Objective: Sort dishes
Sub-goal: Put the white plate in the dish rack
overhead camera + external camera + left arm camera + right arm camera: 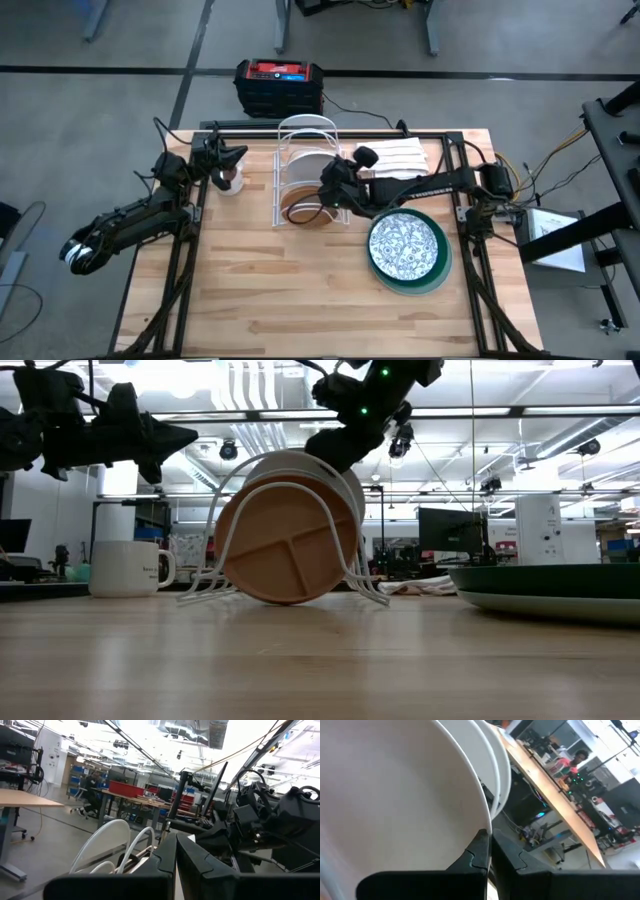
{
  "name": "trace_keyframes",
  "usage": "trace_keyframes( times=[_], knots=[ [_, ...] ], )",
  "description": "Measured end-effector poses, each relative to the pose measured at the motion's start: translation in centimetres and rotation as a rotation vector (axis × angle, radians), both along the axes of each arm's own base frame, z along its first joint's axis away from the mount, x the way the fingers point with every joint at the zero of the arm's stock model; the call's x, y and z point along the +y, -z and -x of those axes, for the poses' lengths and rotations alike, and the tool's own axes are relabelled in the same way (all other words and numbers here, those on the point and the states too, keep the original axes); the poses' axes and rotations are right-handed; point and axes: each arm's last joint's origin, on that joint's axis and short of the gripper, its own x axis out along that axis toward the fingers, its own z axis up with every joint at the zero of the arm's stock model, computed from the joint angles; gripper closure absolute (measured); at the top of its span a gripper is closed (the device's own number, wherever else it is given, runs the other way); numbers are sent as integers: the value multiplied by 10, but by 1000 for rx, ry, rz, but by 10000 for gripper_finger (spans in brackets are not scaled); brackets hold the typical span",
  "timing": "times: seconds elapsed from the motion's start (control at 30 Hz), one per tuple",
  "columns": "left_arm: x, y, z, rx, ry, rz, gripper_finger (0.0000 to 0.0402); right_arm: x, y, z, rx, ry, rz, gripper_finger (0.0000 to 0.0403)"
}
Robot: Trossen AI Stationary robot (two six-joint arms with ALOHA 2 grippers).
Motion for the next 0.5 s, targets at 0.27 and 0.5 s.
trace_keyframes(
  times=[0.27, 0.5],
  knots=[
    [0, 0, 0, 1, -2, -5, 401, -8, -1, -4, -2, -66, -46, 403],
    [0, 0, 0, 5, -7, -16, 401, -11, -1, -5, -7, -86, -66, 403]
  ],
)
